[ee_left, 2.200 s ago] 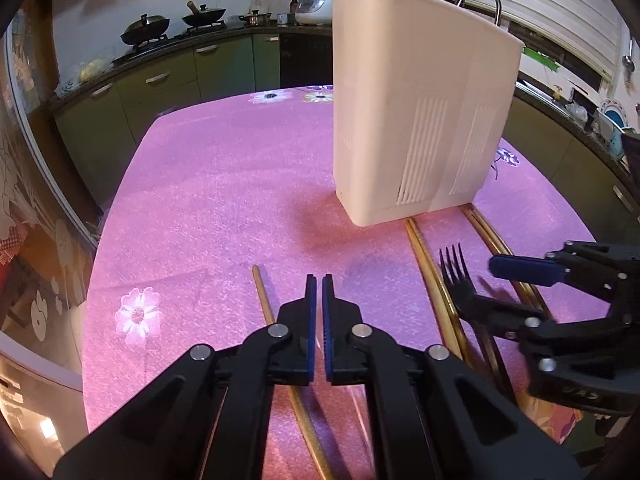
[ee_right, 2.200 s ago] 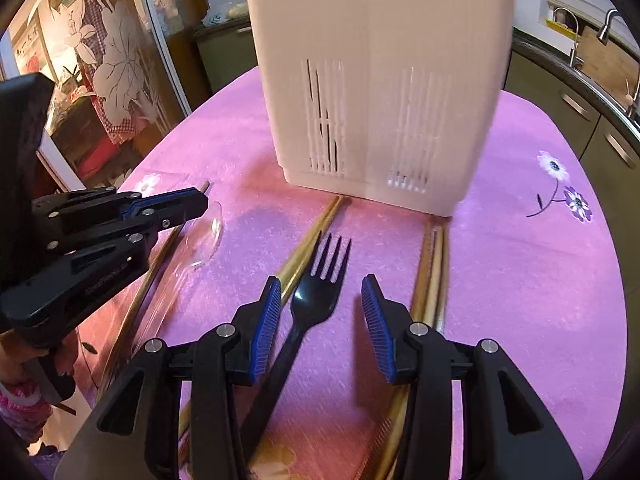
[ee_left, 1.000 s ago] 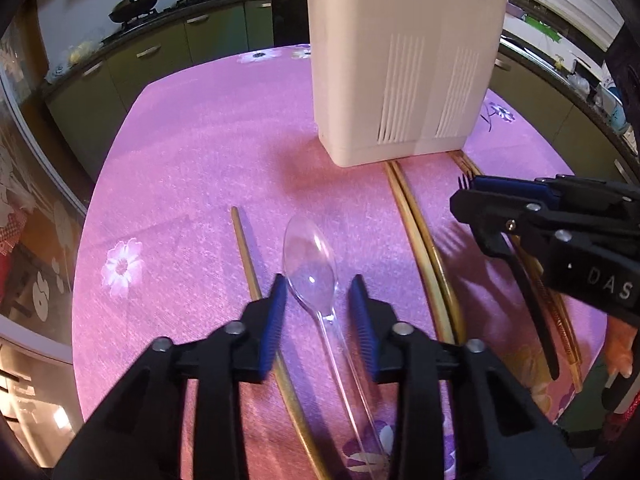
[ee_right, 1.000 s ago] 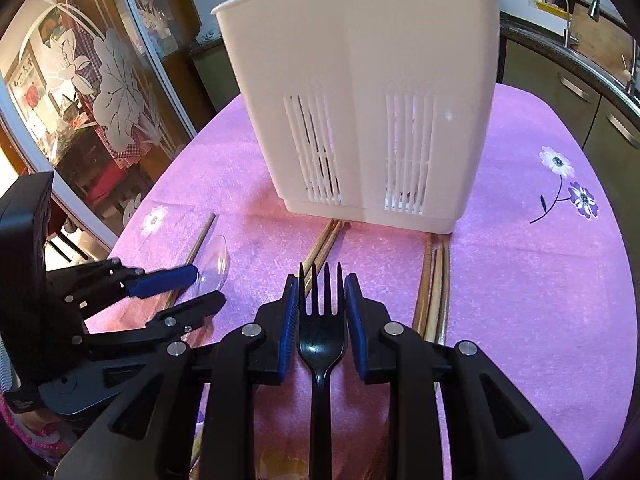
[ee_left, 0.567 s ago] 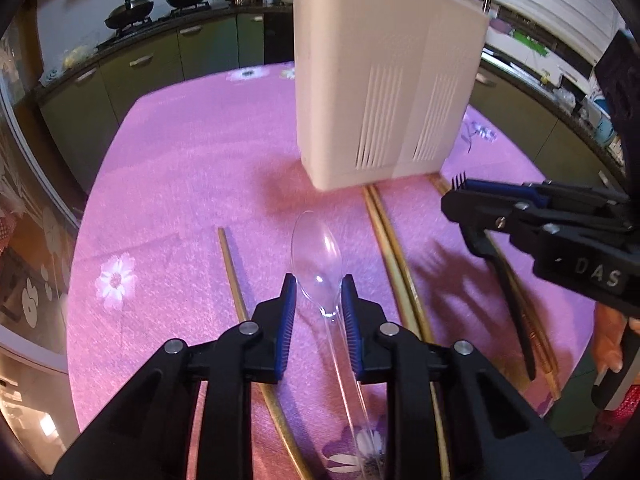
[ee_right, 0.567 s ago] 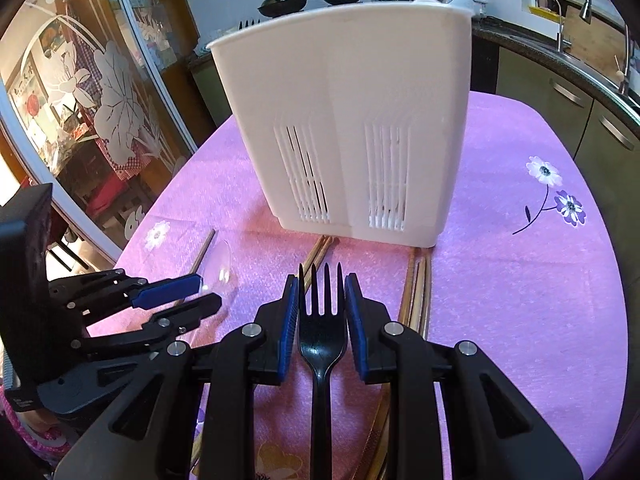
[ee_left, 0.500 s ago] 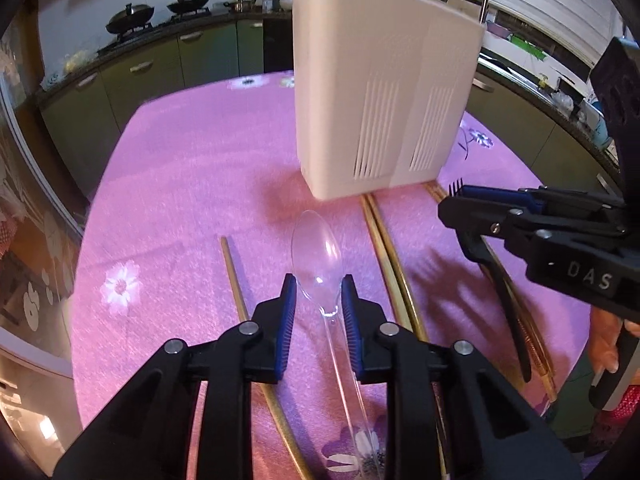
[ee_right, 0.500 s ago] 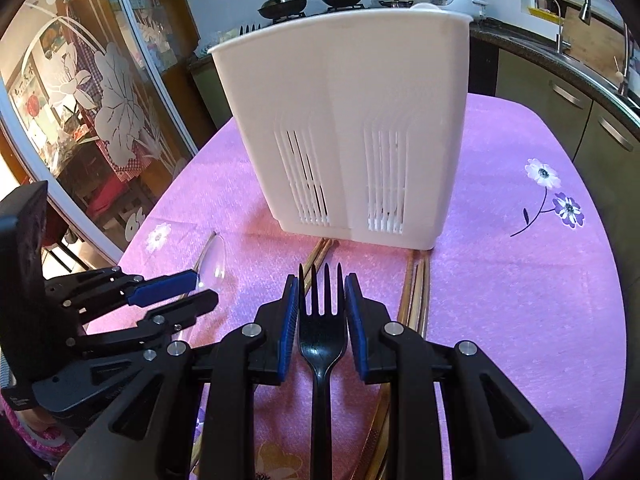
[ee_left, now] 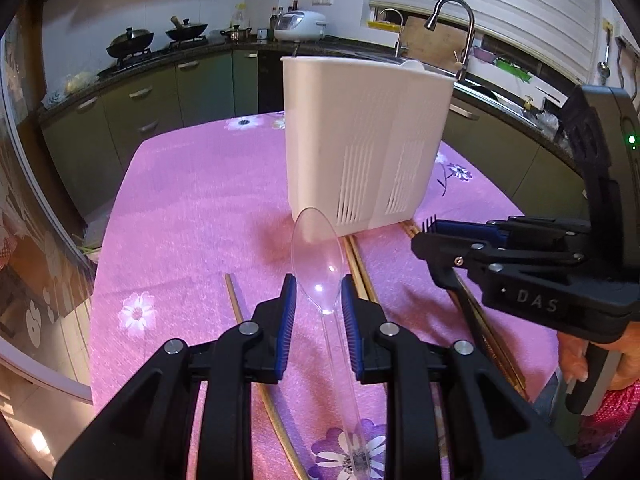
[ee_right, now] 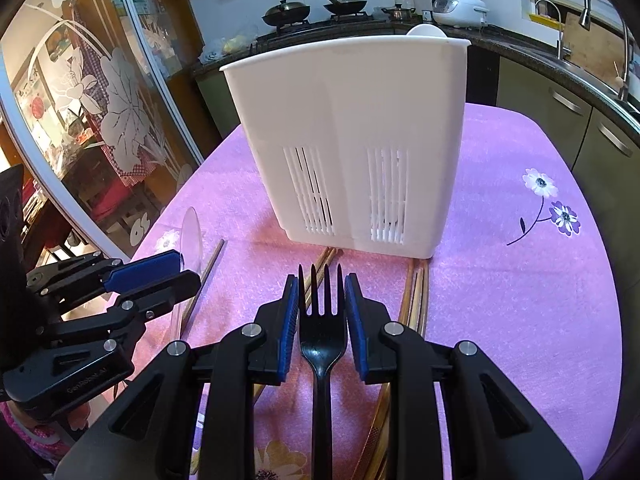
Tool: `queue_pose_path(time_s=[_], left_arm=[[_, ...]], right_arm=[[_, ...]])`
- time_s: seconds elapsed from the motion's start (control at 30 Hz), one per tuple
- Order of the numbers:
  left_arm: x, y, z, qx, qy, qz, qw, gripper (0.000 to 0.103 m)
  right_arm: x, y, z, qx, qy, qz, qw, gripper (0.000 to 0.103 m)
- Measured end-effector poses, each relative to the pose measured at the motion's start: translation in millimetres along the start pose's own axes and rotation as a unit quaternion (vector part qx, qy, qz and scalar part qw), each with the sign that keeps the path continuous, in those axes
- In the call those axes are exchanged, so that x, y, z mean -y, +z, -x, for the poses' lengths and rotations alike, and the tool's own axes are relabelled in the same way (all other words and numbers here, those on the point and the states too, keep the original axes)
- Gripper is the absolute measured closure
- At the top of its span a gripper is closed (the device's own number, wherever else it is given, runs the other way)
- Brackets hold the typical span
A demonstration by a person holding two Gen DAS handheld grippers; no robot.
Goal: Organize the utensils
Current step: 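Close the left gripper on the clear plastic spoon handle, then drop the clear spoon into the holder with the left gripper while the right inserts the fork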
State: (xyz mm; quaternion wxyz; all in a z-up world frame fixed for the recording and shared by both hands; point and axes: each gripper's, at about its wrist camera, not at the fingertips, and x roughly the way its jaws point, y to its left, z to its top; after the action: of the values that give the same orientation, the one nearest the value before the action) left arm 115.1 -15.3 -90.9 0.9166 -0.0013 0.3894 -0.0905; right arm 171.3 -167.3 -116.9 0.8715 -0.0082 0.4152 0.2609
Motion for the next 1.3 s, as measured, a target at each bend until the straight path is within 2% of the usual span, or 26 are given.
queue_pose_path(time_s=[0.07, 0.2, 0.33, 0.7, 0.77, 0.97, 1.0, 1.03, 1.07, 1.13, 1.3], left_arm=[[1.2, 0.4, -3.5, -0.005, 0.0, -0.003, 1.0, 0.081], [-3.3, -4.4, -34.0, -0.065, -0.009, -0.001, 0.9979, 0.081], [-4.7, -13.7, -53.2, -0.102, -0.005, -0.001, 0.9948, 0.081], [-0.4, -19.0, -40.4, -0.125, 0.008, -0.001, 0.9921, 0.08], [-0.5, -20.6, -38.0, -0.128, 0.007, -0.002, 0.9917, 0.071], [10.2, -28.1, -36.3, -0.134, 0.021, -0.017, 0.9906, 0.071], [11.2, -29.0, -35.8, -0.134, 0.022, -0.019, 0.9905, 0.072], [12.2, -29.3, -35.6, -0.134, 0.022, -0.023, 0.9905, 0.077], [13.8, -29.3, -35.2, -0.134, 0.019, -0.027, 0.9905, 0.089], [18.4, -30.2, -35.2, -0.135, 0.014, -0.029, 0.9903, 0.093], [18.2, -29.2, -34.0, -0.127, 0.002, -0.031, 0.9914, 0.095]], right_arm=[[-0.3, -0.3, 0.5, 0.0, 0.001, 0.0, 1.0, 0.079], [-0.1, -1.1, 0.2, -0.001, -0.001, -0.001, 1.0, 0.079], [2.3, -1.1, 0.4, -0.001, -0.002, -0.003, 1.0, 0.079], [1.8, 0.3, 1.2, 0.001, 0.002, -0.004, 1.0, 0.079], [1.0, 0.8, 1.7, 0.001, 0.003, -0.003, 1.0, 0.079], [-0.9, 0.7, 1.9, 0.003, 0.004, -0.002, 1.0, 0.079], [-0.9, 1.0, 1.8, 0.003, 0.004, -0.002, 1.0, 0.079], [-1.1, 1.1, 1.7, 0.003, 0.005, -0.003, 1.0, 0.079], [-1.1, 1.0, 2.1, 0.003, 0.005, -0.003, 1.0, 0.079], [-0.4, 1.2, 2.6, 0.004, 0.005, -0.003, 1.0, 0.079], [0.9, 3.2, 6.1, 0.01, 0.005, -0.006, 1.0, 0.079]])
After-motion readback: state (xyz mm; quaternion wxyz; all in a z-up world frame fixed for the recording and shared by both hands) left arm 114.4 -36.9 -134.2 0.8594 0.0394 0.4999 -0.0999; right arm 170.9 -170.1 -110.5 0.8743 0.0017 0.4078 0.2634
